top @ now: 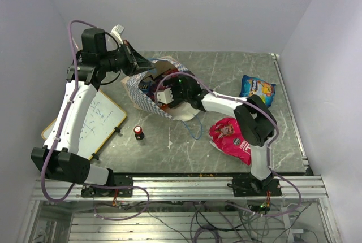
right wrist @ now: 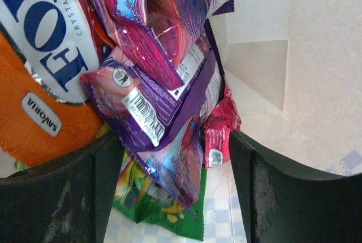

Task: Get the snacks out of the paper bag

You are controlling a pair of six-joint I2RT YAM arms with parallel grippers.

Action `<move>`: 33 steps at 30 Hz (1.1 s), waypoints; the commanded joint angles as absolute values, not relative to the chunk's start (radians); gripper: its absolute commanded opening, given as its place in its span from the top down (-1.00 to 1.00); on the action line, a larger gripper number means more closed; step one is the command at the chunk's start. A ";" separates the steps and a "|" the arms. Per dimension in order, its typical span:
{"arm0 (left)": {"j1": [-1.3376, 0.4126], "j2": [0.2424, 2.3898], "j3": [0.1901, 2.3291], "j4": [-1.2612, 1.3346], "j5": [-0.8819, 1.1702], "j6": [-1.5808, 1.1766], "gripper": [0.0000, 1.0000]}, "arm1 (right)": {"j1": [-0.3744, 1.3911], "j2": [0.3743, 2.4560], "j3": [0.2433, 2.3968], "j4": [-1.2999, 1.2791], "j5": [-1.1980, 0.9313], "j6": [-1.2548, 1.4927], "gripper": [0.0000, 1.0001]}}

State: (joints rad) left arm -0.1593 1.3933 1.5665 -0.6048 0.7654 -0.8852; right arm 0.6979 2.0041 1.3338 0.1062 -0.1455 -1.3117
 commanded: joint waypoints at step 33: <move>-0.159 1.355 1.589 -0.649 0.698 -0.894 0.86 | 0.719 2.045 1.406 0.187 -0.131 -1.305 0.90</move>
State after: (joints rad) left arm -0.1589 1.3949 1.5776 -0.6487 0.7097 -0.8795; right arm 0.7063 2.1155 1.4128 0.1661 -0.1371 -1.3201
